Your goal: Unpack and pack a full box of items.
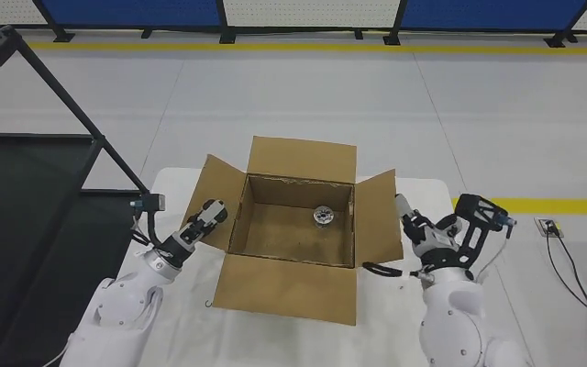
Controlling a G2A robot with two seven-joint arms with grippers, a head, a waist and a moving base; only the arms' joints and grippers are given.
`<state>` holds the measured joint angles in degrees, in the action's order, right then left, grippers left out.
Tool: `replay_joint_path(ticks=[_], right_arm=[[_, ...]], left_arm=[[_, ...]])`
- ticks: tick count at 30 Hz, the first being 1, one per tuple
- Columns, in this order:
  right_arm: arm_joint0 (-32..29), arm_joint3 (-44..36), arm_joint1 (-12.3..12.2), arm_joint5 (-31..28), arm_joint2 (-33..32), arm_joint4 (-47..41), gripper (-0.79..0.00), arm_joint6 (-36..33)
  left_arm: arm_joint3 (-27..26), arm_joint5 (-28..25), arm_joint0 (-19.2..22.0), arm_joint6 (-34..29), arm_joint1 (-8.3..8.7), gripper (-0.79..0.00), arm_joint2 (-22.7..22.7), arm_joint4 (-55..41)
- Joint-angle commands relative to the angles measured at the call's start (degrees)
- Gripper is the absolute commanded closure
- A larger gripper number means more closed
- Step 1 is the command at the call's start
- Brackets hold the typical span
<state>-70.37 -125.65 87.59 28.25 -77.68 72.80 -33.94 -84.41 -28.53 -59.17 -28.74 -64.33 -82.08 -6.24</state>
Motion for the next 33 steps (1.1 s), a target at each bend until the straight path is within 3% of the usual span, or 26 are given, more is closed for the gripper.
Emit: replay_joint_path(ticks=[1, 8, 17, 20, 33], right_arm=[[1.7, 1.5, 0.0, -3.2, 3.2, 0.4, -0.785, -2.2], [14.0, 13.1, 0.8, -8.7, 12.0, 1.9, -0.785, -12.9], [32.3, 40.5, 3.6, -3.0, 21.3, 7.1, -0.785, -21.7], [36.7, 48.2, 4.6, -3.5, 21.6, 3.4, -0.785, -22.3], [44.8, 68.7, 7.4, -2.8, 22.6, -1.3, -0.785, -21.4]], left_arm=[[0.0, -0.2, -0.4, 0.1, 0.03, -0.785, -0.3, -0.3], [-0.5, -0.4, -1.2, 0.1, 0.14, -0.785, -0.8, -0.4], [-0.8, -1.3, -2.8, 0.6, 0.32, -0.785, -2.1, -1.0], [-0.8, -1.6, -3.1, 0.5, 0.36, -0.785, -2.3, -1.1], [-0.7, -1.9, -3.8, 0.3, 0.48, -0.785, -2.9, -1.7]])
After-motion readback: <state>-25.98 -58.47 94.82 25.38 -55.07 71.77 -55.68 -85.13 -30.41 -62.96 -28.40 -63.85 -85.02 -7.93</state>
